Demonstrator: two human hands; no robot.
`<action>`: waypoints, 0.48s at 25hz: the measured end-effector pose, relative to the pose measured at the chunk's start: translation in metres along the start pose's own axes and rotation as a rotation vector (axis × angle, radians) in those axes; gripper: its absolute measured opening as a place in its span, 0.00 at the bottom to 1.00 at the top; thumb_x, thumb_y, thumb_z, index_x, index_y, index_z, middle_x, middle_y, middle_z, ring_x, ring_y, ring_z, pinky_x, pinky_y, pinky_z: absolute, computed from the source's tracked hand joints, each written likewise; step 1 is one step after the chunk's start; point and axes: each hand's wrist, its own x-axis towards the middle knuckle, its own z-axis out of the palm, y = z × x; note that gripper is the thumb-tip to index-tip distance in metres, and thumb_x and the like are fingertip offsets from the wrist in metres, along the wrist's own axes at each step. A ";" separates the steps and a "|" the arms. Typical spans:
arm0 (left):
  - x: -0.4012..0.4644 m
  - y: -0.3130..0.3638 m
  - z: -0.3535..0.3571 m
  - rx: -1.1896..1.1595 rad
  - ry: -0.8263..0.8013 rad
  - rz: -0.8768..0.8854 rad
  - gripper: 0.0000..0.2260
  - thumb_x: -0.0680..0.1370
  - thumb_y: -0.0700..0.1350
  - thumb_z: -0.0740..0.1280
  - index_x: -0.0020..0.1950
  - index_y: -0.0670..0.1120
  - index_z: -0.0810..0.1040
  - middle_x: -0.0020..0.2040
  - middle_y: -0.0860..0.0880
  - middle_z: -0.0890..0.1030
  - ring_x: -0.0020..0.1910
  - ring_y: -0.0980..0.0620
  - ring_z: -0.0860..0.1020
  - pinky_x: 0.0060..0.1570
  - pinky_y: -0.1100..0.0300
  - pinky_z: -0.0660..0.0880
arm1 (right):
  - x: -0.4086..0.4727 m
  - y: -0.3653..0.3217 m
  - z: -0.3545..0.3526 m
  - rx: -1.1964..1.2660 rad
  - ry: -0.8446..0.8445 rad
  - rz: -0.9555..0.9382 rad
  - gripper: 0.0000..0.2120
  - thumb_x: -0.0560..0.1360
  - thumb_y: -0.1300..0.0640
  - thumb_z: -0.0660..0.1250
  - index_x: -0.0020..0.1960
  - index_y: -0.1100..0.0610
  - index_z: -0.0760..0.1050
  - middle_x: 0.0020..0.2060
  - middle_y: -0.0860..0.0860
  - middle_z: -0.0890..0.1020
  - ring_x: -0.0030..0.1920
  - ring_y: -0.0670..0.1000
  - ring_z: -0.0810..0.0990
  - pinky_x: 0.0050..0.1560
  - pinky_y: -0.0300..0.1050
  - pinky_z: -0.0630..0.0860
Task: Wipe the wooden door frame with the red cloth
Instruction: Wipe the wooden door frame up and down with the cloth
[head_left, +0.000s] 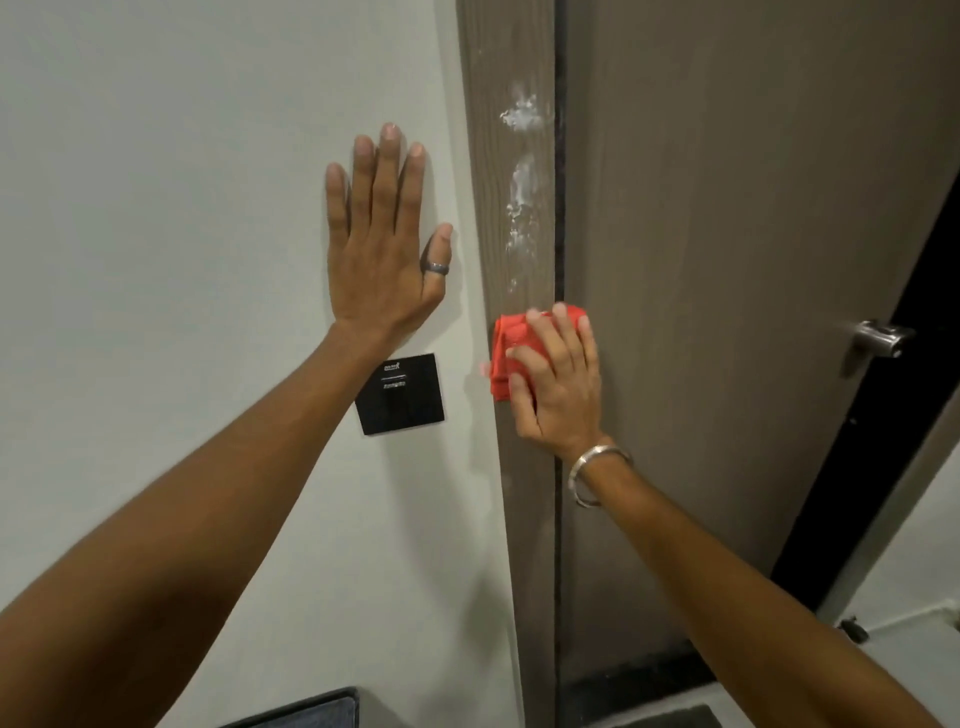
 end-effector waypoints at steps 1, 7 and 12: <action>0.000 0.000 0.001 0.011 0.013 0.002 0.30 0.86 0.58 0.52 0.85 0.44 0.53 0.84 0.40 0.59 0.83 0.39 0.58 0.81 0.42 0.50 | 0.005 -0.006 0.006 0.038 0.044 0.072 0.20 0.80 0.49 0.62 0.70 0.52 0.67 0.77 0.56 0.67 0.84 0.57 0.56 0.84 0.61 0.48; 0.000 0.001 0.003 0.061 0.040 -0.009 0.30 0.86 0.59 0.53 0.84 0.45 0.56 0.83 0.39 0.63 0.82 0.37 0.61 0.81 0.39 0.55 | -0.003 0.016 0.012 -0.116 0.051 -0.225 0.35 0.82 0.45 0.61 0.84 0.50 0.52 0.85 0.48 0.48 0.85 0.55 0.46 0.85 0.61 0.42; 0.003 0.003 0.005 0.077 0.082 -0.028 0.30 0.85 0.59 0.53 0.83 0.44 0.60 0.82 0.38 0.65 0.81 0.36 0.63 0.80 0.38 0.57 | -0.006 0.004 0.013 -0.147 0.039 -0.115 0.33 0.82 0.44 0.62 0.83 0.52 0.55 0.77 0.54 0.72 0.85 0.56 0.49 0.84 0.61 0.41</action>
